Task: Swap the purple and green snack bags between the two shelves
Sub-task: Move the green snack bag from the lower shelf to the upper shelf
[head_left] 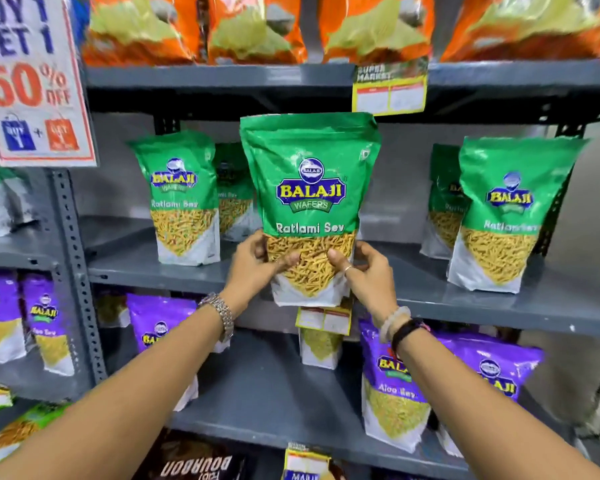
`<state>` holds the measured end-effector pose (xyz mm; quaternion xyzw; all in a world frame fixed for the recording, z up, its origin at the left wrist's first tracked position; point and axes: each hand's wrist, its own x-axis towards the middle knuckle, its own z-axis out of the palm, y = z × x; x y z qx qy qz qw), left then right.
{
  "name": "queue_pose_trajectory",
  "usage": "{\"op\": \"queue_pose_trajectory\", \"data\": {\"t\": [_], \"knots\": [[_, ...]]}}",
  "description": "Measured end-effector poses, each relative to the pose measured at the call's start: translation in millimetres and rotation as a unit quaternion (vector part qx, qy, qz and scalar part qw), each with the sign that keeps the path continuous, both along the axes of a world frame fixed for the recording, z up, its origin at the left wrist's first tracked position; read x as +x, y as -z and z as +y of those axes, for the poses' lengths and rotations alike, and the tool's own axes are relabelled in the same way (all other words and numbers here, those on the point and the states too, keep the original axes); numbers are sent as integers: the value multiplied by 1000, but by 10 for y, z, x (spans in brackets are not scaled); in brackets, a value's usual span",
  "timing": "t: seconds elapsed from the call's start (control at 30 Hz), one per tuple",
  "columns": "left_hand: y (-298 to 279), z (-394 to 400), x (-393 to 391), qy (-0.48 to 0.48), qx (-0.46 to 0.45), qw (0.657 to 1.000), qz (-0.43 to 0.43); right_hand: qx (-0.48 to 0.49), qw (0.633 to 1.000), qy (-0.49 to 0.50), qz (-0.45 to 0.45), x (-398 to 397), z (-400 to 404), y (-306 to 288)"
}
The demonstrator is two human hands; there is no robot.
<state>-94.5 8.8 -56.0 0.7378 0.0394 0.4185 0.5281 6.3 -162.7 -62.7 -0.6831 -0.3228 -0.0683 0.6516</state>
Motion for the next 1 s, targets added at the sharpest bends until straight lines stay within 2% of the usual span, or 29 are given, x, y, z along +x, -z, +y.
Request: {"op": "queue_pose_trajectory", "data": {"t": [0.33,0.5,0.7,1.0], "knots": [[-2,222,775,4,11,999,50,-16,999,46,19,670,293,36],[148,289,1081,67,16,994,87,-8,999,39,24,902,338,142],[247,281,1251,119,7,985,121,-28,999,12,17,1108,322,224],[342,318,1345,105,-8,986,130,7,999,6,34,1173,301,240]]}}
